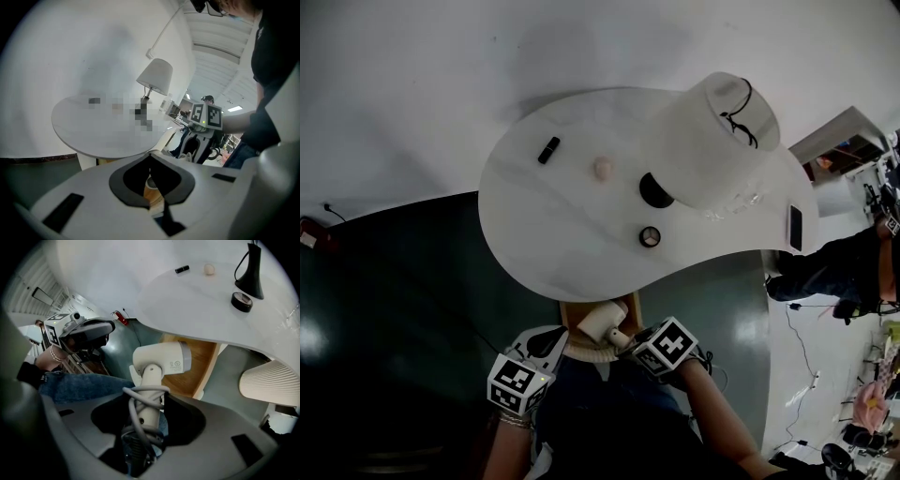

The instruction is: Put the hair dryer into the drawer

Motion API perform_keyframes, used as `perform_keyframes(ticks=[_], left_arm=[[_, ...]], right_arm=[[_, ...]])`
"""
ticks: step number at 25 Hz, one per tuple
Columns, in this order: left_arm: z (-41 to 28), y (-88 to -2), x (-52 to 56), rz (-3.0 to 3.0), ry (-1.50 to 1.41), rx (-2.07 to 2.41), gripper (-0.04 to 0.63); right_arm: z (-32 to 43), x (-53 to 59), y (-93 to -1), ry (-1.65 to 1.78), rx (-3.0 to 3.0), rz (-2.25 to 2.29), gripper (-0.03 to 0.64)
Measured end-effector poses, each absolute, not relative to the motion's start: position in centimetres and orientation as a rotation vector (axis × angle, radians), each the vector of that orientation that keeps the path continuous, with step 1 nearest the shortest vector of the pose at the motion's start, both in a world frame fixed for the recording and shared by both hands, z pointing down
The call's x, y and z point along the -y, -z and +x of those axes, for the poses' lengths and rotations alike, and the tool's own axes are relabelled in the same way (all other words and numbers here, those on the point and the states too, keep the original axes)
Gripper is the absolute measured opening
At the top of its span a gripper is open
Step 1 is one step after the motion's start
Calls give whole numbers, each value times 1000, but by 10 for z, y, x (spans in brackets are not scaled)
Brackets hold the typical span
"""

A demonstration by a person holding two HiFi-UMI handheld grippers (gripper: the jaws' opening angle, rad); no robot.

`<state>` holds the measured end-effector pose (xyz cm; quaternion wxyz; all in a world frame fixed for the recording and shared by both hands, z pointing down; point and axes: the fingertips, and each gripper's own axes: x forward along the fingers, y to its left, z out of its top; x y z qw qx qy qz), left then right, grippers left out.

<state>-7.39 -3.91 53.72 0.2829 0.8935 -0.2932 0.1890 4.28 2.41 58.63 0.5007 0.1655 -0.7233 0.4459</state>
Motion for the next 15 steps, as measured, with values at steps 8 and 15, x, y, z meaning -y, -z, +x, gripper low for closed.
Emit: perform_keyframes(ticks=[8, 15], left_arm=[[-80, -547, 34, 2366, -501, 803, 12], [-86, -553, 24, 2324, -496, 825, 12]], right_arm=[[39, -15, -602, -1060, 1750, 456, 230], [38, -18, -615, -1045, 1731, 484, 232]])
